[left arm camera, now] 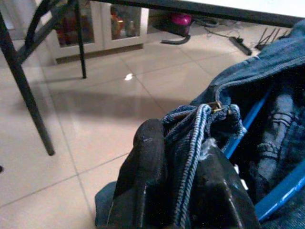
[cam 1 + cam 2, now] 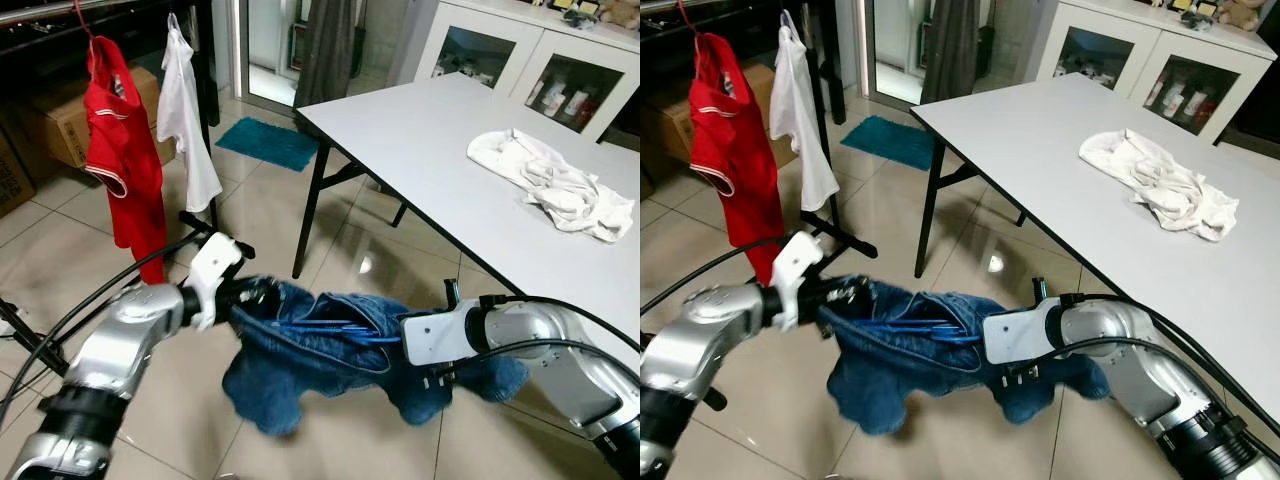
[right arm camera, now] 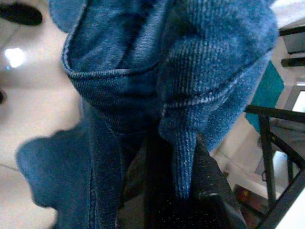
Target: Hang hanger
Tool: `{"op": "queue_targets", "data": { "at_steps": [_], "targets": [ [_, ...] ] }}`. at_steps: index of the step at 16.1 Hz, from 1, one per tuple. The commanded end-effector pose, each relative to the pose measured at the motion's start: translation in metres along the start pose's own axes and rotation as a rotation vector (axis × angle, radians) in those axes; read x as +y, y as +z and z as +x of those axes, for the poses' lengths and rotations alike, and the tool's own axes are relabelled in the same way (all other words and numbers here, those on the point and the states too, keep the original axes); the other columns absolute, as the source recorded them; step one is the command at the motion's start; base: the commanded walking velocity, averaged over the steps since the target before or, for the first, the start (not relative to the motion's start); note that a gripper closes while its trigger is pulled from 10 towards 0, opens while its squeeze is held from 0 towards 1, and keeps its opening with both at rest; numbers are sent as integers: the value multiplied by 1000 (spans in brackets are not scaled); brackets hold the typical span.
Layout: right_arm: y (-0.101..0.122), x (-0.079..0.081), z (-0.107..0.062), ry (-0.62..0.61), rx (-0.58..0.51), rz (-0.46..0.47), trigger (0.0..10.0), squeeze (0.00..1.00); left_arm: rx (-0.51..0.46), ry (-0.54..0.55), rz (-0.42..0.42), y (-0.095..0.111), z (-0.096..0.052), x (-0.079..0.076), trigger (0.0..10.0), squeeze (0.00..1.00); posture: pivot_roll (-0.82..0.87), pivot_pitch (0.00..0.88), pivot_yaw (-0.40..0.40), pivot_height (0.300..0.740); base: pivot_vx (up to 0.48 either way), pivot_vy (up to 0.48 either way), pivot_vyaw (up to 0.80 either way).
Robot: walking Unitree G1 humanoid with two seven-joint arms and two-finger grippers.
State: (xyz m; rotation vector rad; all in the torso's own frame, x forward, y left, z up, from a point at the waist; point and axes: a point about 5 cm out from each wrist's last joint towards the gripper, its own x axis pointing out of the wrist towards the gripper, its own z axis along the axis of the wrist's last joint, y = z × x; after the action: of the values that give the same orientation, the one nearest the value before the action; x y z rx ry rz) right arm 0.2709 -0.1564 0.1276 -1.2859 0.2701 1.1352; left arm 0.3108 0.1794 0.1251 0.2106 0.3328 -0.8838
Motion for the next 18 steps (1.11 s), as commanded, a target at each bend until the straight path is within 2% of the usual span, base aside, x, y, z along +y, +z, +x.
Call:
{"op": "queue_targets", "data": {
  "at_steps": [1, 3, 4, 7, 11, 14, 16, 18],
  "targets": [
    [-3, 3, 2, 6, 35, -19, 0, 0, 17, 24, 30, 5, 5, 2, 0, 0, 44, 50, -125, 740, 0, 0, 0],
    [-2, 4, 12, -12, 51, -1, 0, 0, 69, 65, 90, 6, 12, 4, 0, 0, 45, 51, -126, 740, 0, 0, 0],
    [1, 0, 23, -56, 48, 48, 0, 0, 116, 56, 162, 6, 21, -2, 0, 0, 48, 51, -126, 740, 0, 0, 0],
    [9, -8, 35, -103, 25, 82, 0, 0, 140, 29, 216, 7, 40, -16, 0, 0, 49, 51, -125, 740, 0, 0, 0],
    [4, -2, 37, -92, 41, 85, 0, 0, 148, 44, 232, 6, 40, -15, 0, 0, 51, 52, -124, 740, 0, 0, 0],
    [10, -2, 41, -77, 12, 89, 0, 0, 132, 92, 240, 10, 47, -13, 0, 0, 43, 63, -125, 740, 0, 0, 0],
    [16, 0, 42, -63, -27, 121, 0, 0, 110, 118, 226, 12, 49, -13, 0, 0, 41, 84, -112, 740, 0, 0, 0],
    [27, 7, 48, -50, -89, 204, 0, 0, 121, 116, 225, 8, 51, -16, 0, 0, 44, 99, -85, 740, 0, 0, 0]
  ]
}}
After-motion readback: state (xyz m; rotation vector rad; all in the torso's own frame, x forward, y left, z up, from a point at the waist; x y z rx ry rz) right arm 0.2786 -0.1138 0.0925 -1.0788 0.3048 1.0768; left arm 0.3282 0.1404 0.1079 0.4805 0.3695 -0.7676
